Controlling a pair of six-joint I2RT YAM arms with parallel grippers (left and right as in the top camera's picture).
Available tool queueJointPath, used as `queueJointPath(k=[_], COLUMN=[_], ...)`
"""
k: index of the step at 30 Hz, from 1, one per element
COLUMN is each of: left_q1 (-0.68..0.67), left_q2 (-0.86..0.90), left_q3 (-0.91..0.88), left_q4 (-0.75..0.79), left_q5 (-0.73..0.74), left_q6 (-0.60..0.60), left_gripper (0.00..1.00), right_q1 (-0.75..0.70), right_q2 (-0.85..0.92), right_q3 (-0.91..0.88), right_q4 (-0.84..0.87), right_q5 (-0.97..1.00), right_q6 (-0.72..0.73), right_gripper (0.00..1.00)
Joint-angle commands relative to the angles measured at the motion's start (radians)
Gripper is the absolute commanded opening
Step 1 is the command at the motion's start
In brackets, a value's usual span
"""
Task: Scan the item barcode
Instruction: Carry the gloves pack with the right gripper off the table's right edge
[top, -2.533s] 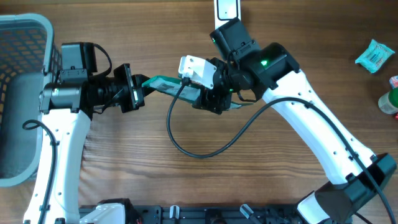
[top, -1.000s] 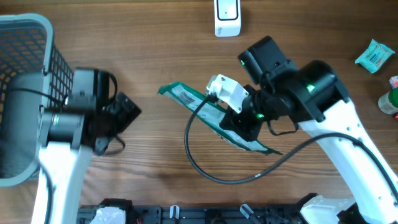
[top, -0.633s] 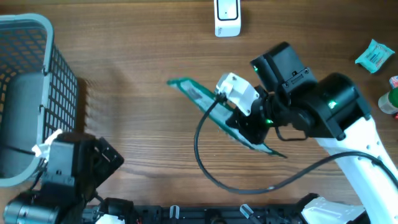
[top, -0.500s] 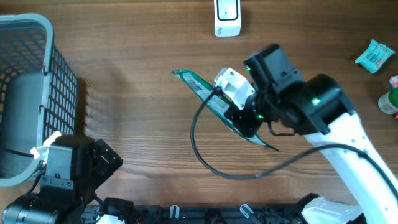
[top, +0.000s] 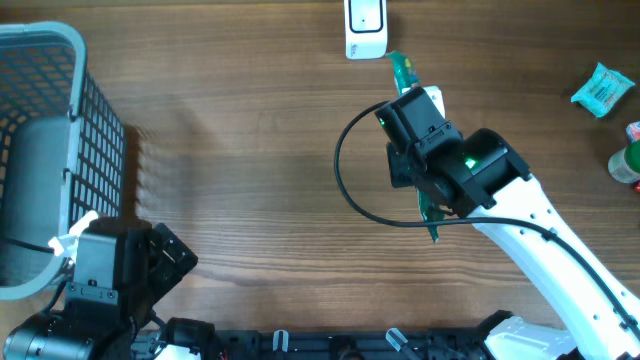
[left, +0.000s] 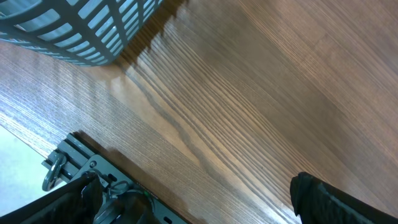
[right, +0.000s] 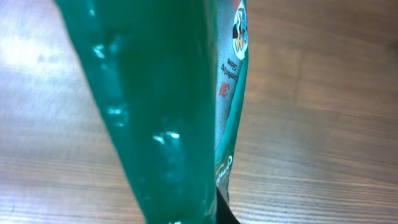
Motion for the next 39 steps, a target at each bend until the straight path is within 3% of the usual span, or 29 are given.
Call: queueJointPath(k=[1,4,12,18,24,31,39], left_q1=[-0.008,-0.008,-0.008,-0.008,-0.008,-0.008,-0.008], left_q2=[-0.002,-0.002,-0.002,-0.002,-0.002,-0.002,-0.002], left_q3=[0.003,0.003,0.003,0.003,0.003,0.003,0.003], left_q4=[0.003,0.003,0.003,0.003,0.003,0.003,0.003], left_q5=[-0.02,-0.02,-0.02,-0.02,-0.02,-0.02,-0.02], left_q6=[0.012,0.012,0.013,0.012,0.012,0.012,0.012], left_gripper=[1.0,1.0,1.0,1.0,1.0,1.0,1.0], right_q1=[-0.005,-0.005,-0.167,-0.221,-0.236,-0.24,-0.282], right_q2=[0.002,0.016,0.196,0.402,0.642,0.933,0.934], right_q3=[-0.004,-0.004,-0.004,-0.003,0.065,0.312,0.314], right_q4=[0.053,0.122,0.502,0.811,1.092,1.16,1.179], right_q5=[0.127,0.264,0.226,0.236,0.245,0.378,0.437], right_q6=[-0.032,-0.031,-0.58,-0.865,-1.056,-1.26,-1.276], right_gripper=[0.05,0.05,0.04,0.05,0.04,0.04,0.04])
